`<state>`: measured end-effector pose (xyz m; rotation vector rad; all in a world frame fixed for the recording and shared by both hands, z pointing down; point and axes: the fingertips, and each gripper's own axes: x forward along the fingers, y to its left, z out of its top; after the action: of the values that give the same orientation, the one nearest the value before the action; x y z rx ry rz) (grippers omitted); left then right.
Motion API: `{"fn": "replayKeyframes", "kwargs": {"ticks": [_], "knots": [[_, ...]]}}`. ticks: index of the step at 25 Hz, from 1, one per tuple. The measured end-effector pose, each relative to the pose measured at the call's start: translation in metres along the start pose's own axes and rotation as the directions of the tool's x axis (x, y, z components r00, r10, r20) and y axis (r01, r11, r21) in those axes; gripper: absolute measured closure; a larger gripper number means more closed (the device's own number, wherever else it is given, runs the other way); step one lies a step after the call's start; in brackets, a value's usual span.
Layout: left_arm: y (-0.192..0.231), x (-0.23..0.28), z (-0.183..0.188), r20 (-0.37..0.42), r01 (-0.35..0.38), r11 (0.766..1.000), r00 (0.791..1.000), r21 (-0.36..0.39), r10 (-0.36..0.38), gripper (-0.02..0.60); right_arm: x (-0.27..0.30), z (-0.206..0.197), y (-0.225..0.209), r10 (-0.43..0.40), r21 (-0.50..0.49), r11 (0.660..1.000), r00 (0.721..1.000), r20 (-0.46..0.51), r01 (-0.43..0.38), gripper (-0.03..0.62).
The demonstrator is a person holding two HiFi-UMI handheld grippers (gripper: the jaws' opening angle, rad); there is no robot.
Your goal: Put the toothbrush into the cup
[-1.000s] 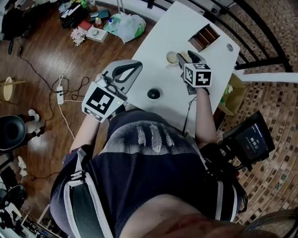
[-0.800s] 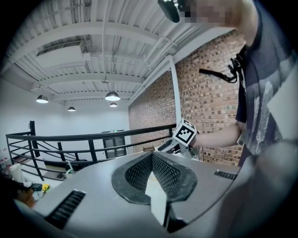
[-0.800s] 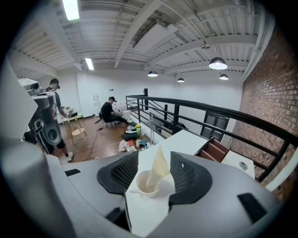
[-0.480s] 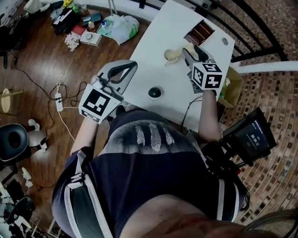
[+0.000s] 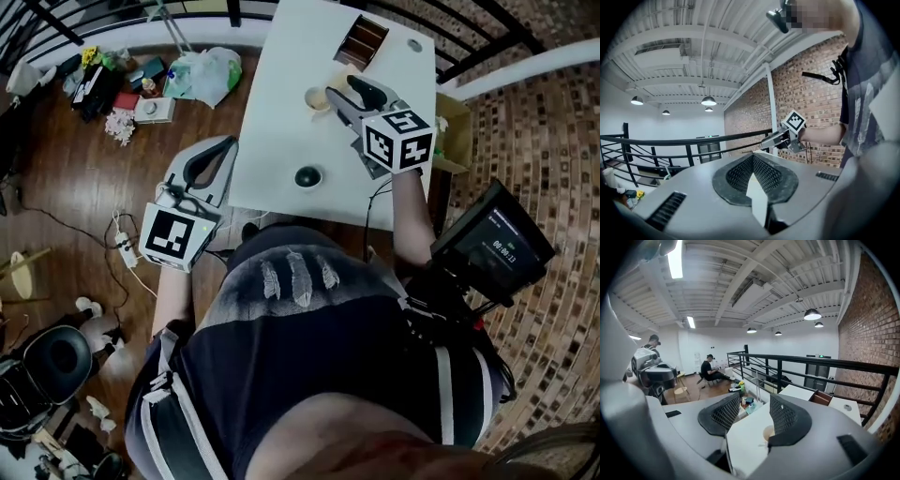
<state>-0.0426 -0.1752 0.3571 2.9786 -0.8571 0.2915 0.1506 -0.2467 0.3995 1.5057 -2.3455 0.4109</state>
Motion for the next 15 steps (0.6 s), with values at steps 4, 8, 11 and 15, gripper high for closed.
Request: {"fn": "replayKeyframes", "kwargs": {"ticks": [4, 8, 11, 15], "knots": [[0.006, -0.014, -0.003, 0.009, 0.018, 1.000, 1.000, 0.014, -0.018, 0.584, -0.007, 0.010, 0.018, -0.002, 0.024, 1.000, 0.999, 0.041, 0.001, 0.404], [0.006, -0.026, -0.009, 0.004, 0.036, 0.999, 0.999, 0.014, -0.036, 0.584, -0.011, 0.013, 0.036, 0.009, 0.039, 0.999, 0.999, 0.050, -0.011, 0.404], [0.006, -0.033, -0.009, 0.006, 0.050, 0.999, 0.999, 0.020, -0.051, 0.584, -0.014, 0.013, 0.044, -0.008, 0.033, 0.999, 0.999, 0.053, 0.006, 0.404], [0.010, -0.041, -0.006, 0.019, 0.055, 0.998, 0.998, 0.022, -0.056, 0.584, -0.017, 0.015, 0.053, -0.018, 0.048, 0.999, 0.997, 0.076, 0.015, 0.404]]}}
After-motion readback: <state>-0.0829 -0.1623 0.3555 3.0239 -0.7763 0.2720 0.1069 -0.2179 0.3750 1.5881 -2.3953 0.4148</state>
